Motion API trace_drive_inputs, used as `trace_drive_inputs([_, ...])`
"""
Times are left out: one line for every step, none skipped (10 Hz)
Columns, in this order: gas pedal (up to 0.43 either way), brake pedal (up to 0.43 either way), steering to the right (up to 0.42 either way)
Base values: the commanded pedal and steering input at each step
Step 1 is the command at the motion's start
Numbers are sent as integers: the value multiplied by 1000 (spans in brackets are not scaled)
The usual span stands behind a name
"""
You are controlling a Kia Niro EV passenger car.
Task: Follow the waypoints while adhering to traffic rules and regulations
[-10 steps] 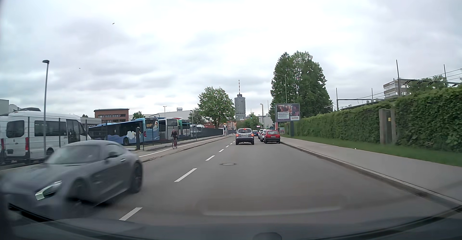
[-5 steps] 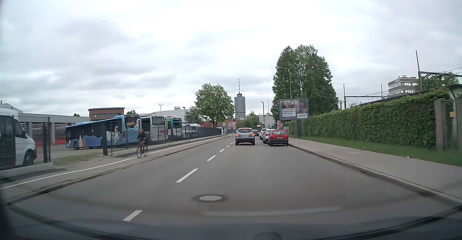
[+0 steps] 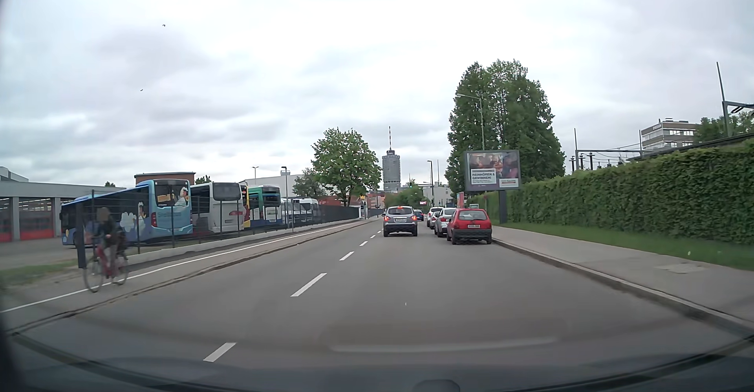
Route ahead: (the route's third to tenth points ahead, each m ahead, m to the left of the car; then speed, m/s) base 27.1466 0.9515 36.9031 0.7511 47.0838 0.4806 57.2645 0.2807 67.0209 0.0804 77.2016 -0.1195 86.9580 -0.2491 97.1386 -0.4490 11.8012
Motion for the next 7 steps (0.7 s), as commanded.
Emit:
trace_drive_inputs([0, 0, -1])
trace_drive_inputs([0, 0, -1])
trace_drive_inputs([0, 0, -1])
trace_drive_inputs([0, 0, -1])
trace_drive_inputs([0, 0, -1])
trace_drive_inputs([0, 0, -1])
trace_drive_inputs([0, 0, -1])
